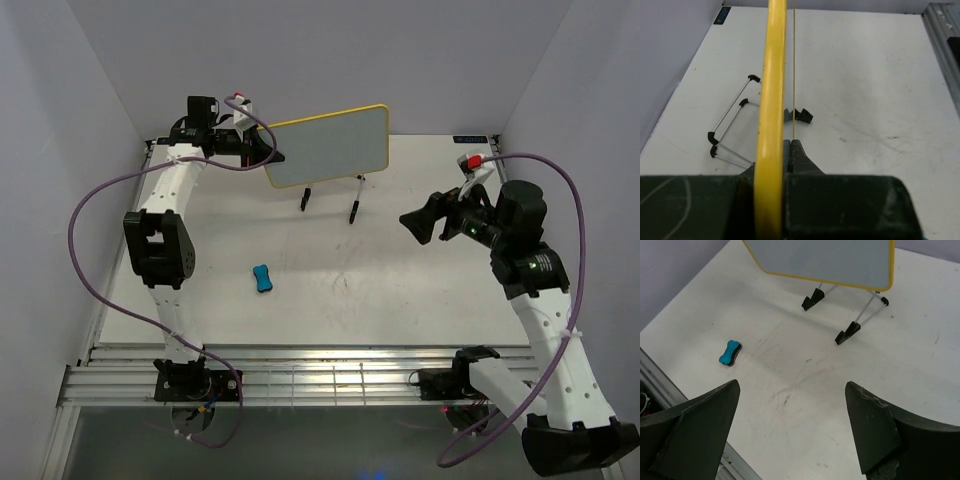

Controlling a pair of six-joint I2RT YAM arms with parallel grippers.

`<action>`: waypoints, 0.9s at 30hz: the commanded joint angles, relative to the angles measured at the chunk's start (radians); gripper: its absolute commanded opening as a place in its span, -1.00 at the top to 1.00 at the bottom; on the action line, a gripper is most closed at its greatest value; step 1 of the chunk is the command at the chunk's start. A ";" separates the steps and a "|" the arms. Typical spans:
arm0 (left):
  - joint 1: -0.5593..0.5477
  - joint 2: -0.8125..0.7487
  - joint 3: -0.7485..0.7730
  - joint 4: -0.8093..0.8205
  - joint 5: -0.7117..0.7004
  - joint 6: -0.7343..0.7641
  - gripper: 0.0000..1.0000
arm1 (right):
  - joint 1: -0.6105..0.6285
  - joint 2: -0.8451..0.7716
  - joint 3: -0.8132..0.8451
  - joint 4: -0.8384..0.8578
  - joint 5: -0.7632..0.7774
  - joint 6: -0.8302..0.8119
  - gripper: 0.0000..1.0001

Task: Erase the whiteboard

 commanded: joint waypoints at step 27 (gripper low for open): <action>-0.427 -0.700 -0.599 -0.257 -0.428 0.041 1.00 | 0.374 0.398 0.567 -0.602 -0.161 -0.572 -0.94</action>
